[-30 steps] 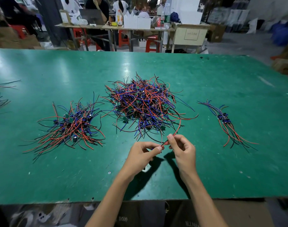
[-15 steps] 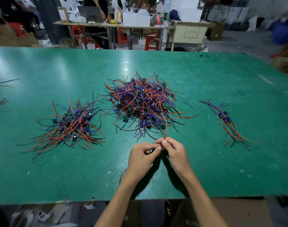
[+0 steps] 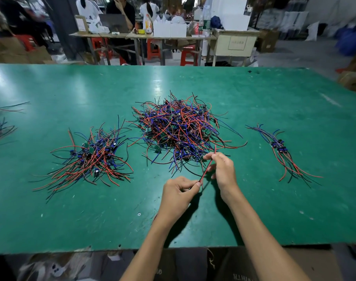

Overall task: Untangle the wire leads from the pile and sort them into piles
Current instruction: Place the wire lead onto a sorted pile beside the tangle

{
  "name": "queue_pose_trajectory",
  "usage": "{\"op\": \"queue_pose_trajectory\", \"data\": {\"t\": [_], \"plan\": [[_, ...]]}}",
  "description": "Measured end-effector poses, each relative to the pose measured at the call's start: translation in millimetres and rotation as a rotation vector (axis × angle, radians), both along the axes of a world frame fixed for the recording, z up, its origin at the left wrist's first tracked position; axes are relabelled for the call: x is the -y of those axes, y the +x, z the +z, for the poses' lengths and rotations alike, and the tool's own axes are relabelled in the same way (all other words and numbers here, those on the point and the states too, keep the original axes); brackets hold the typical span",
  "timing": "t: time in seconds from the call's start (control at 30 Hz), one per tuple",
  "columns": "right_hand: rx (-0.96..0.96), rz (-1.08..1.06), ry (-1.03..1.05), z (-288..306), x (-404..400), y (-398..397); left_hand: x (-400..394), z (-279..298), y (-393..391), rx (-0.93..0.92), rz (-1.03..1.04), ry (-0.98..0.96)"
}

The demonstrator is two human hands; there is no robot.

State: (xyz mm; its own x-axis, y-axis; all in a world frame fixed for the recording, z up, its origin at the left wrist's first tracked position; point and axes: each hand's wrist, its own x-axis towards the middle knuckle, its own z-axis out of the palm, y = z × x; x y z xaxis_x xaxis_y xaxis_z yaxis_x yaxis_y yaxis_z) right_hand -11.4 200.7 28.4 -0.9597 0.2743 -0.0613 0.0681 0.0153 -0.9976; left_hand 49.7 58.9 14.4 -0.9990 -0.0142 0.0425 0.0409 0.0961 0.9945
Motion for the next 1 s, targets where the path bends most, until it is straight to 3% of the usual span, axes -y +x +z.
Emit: {"op": "queue_pose_trajectory", "data": {"t": [0.2,0.33,0.6,0.7,0.83,0.9,1.0], "plan": [[0.110,-0.091,-0.257,12,2,-6,0,1,0,0.046,-0.002,-0.011],[0.136,-0.019,-0.367,12,-8,-5,3,9,1,0.156,0.003,0.023],[-0.042,0.113,-0.407,-12,-26,5,17,45,-13,0.444,-0.205,0.013],[-0.069,0.165,-0.269,-16,-20,6,21,55,-15,0.440,-0.262,0.018],[-0.226,0.227,0.277,-22,-10,19,25,72,-17,0.362,-0.215,0.130],[-0.338,0.326,0.476,-21,-3,25,23,78,-18,0.329,-0.175,0.255],[-0.445,0.340,0.615,-18,5,36,20,84,-18,0.360,-0.107,0.545]]}}
